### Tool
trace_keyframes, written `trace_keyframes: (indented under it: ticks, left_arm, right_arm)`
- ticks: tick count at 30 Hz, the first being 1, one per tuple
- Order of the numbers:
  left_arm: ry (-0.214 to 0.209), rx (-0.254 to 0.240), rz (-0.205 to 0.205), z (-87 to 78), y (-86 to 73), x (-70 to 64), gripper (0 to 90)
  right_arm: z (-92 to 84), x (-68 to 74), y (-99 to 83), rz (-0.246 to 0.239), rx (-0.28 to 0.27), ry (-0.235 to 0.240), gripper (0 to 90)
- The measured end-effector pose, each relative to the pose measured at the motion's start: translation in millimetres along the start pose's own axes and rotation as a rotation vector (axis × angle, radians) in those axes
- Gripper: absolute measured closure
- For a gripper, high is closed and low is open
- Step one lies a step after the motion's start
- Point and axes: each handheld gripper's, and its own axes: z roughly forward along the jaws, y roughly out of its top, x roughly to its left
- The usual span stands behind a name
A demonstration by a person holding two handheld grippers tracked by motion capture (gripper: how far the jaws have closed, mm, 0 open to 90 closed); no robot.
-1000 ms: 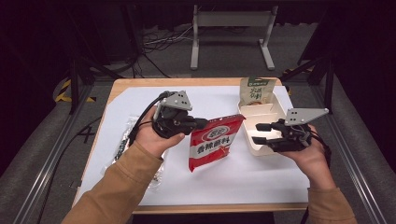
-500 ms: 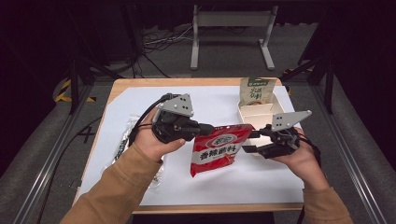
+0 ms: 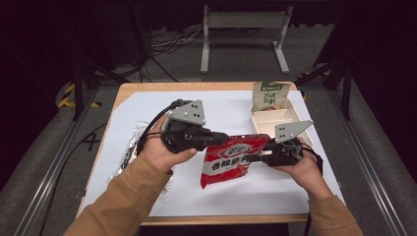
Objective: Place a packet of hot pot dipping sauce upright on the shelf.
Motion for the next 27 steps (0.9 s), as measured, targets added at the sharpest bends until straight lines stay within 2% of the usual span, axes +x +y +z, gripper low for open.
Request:
trace_keyframes:
  ticks: [3,6,8,13,14,18,22,24,26,27]
  left_arm:
    - [0.006,-0.012,-0.005,-3.0,-2.0,0.0,89.3]
    - [0.014,-0.018,-0.007,-4.6,-3.9,0.4,89.2]
    - [0.020,-0.022,-0.010,-6.1,-5.3,1.4,89.1]
    - [0.033,-0.032,-0.021,-7.9,-7.9,4.9,88.0]
    - [0.035,-0.039,-0.034,-8.3,-9.0,6.0,88.0]
    - [0.041,-0.055,-0.050,-8.8,-14.1,10.6,84.1]
    - [0.059,-0.081,-0.076,-9.3,-21.6,17.7,76.6]
    - [0.066,-0.089,-0.107,-7.9,-25.6,22.6,68.7]
    - [0.064,-0.091,-0.113,-7.9,-26.7,23.9,60.2]
    - [0.067,-0.101,-0.129,-7.3,-28.9,24.9,60.2]
  right_arm:
    - [-2.1,0.7,0.5,-0.017,-0.012,0.021,88.2]
    - [-4.7,1.9,2.7,-0.016,-0.020,0.006,89.2]
    - [-6.4,3.1,3.9,-0.027,-0.019,0.008,89.4]
    - [-8.0,3.8,6.5,-0.018,-0.016,0.019,89.7]
    - [-8.6,4.1,7.3,-0.018,-0.014,0.017,89.8]
    - [-14.5,4.4,13.4,0.031,0.008,0.013,90.0]
    - [-18.3,5.0,18.6,0.025,0.027,0.026,90.0]
    - [-21.7,4.3,21.5,0.020,0.036,0.024,90.0]
    - [-24.0,3.7,23.1,0.020,0.036,0.024,90.0]
    - [-25.5,3.3,24.2,0.018,0.039,0.020,90.0]
